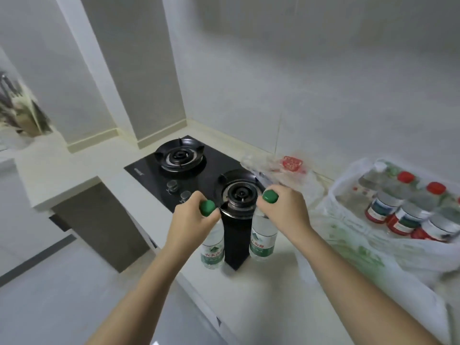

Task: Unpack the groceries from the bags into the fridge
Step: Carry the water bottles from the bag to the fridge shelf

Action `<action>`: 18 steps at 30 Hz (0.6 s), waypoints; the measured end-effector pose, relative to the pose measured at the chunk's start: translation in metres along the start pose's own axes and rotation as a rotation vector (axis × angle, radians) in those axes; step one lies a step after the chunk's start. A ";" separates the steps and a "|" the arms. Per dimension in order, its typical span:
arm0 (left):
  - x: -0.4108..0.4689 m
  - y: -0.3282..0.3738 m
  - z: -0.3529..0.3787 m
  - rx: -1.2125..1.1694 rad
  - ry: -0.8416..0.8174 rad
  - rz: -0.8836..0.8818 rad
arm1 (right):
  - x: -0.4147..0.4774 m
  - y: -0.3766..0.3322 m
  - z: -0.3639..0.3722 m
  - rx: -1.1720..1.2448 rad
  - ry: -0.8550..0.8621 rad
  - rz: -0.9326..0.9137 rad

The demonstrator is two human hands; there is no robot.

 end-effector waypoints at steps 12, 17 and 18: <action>-0.005 -0.063 0.021 -0.004 -0.004 -0.050 | -0.045 0.026 0.045 -0.055 0.011 0.121; 0.000 -0.060 0.030 -0.026 -0.019 -0.036 | -0.045 0.031 0.048 -0.052 0.036 0.135; 0.001 -0.060 0.031 -0.036 -0.017 -0.042 | -0.045 0.031 0.049 -0.060 0.042 0.137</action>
Point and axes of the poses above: each hand's wrist, its own x-axis towards the middle knuckle, its own z-axis out of the palm, y = z × x, the point moved 6 cm from there along x, towards the middle knuckle, and after that the axes turned 13 degrees about -z, right-handed, at the moved point
